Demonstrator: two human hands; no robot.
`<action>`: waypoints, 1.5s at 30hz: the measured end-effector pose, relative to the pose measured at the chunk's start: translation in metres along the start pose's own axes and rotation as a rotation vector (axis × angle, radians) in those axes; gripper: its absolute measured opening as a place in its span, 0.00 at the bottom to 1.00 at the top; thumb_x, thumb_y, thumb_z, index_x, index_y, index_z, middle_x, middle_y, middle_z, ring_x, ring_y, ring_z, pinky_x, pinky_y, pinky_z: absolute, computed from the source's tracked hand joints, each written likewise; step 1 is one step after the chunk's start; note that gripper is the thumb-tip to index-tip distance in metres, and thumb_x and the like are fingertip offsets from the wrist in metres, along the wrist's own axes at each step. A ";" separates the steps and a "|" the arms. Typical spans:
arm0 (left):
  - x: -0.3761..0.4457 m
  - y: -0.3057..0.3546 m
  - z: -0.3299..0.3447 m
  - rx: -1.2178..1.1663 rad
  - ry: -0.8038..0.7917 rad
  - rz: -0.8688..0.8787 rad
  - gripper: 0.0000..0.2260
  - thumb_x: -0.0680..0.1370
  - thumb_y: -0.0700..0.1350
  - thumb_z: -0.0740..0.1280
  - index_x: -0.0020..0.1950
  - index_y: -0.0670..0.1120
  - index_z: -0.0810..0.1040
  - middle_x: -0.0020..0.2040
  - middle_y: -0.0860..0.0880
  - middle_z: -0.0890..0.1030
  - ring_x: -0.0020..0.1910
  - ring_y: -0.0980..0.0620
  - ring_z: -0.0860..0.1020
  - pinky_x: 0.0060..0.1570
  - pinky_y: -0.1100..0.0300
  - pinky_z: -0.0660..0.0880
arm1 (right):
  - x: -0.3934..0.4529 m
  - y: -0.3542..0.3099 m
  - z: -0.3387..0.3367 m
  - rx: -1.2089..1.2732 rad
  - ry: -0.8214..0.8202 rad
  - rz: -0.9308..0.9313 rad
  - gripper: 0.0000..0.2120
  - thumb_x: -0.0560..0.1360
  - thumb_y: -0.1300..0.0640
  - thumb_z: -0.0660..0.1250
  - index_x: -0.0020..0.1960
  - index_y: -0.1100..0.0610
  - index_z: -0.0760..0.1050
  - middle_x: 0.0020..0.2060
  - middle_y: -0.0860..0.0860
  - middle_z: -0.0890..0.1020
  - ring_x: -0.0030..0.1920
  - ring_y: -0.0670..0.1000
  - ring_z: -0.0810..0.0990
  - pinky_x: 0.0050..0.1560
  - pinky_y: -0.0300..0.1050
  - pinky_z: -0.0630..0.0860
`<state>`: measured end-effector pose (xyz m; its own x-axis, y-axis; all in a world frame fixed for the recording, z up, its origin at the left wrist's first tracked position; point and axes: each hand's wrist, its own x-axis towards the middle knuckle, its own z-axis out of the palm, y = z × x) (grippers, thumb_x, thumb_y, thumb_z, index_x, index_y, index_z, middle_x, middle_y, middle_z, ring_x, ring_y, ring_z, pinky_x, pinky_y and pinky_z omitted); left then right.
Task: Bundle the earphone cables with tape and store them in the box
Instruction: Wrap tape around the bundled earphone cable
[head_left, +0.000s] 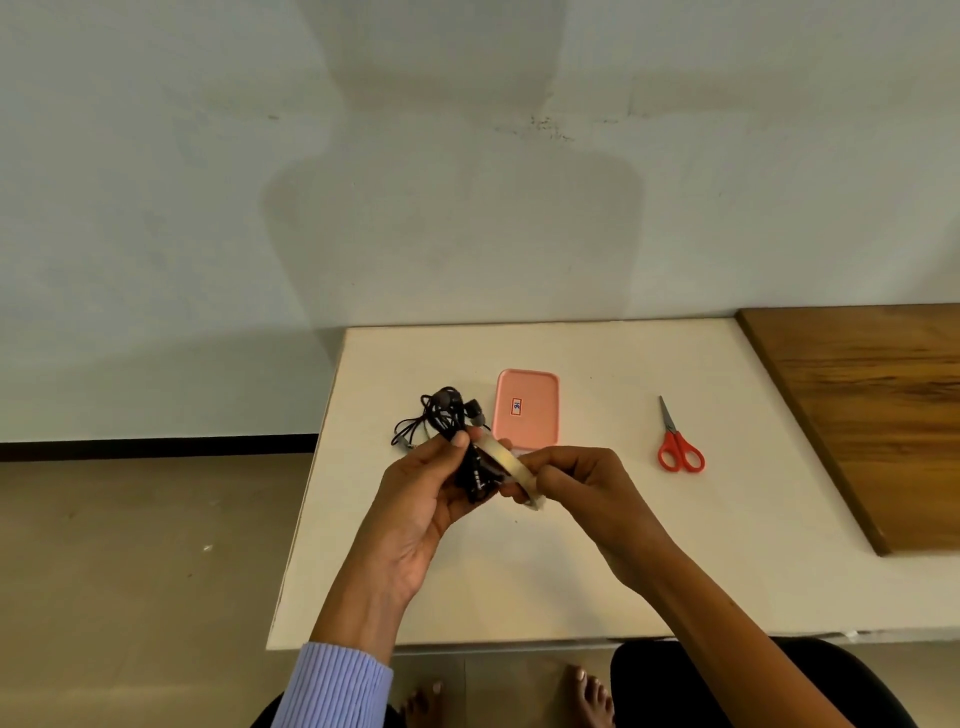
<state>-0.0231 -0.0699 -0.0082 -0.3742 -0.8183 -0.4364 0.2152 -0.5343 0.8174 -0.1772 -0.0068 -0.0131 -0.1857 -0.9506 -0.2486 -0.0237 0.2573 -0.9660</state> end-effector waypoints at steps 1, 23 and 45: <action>-0.001 -0.002 0.002 0.058 0.023 0.042 0.08 0.77 0.43 0.64 0.50 0.44 0.82 0.49 0.43 0.85 0.51 0.44 0.82 0.48 0.55 0.80 | 0.000 0.001 0.000 0.003 0.009 0.006 0.14 0.75 0.68 0.61 0.44 0.57 0.84 0.39 0.53 0.86 0.43 0.47 0.81 0.50 0.40 0.76; 0.003 0.000 0.003 -0.365 0.244 -0.079 0.07 0.78 0.35 0.62 0.45 0.36 0.79 0.33 0.44 0.84 0.30 0.51 0.83 0.33 0.60 0.81 | -0.005 0.020 0.002 -0.497 0.184 -0.668 0.11 0.68 0.60 0.75 0.50 0.57 0.83 0.46 0.46 0.85 0.45 0.41 0.83 0.44 0.35 0.80; -0.008 0.001 0.012 0.203 -0.033 -0.005 0.13 0.79 0.42 0.61 0.42 0.46 0.83 0.45 0.44 0.85 0.45 0.49 0.84 0.48 0.52 0.79 | 0.004 0.016 -0.005 -0.501 0.260 -0.548 0.13 0.73 0.68 0.67 0.53 0.55 0.81 0.49 0.48 0.83 0.51 0.45 0.80 0.50 0.30 0.76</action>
<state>-0.0308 -0.0615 0.0006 -0.4045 -0.8069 -0.4305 0.0284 -0.4816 0.8759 -0.1830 -0.0059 -0.0288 -0.2422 -0.9092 0.3386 -0.6067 -0.1304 -0.7842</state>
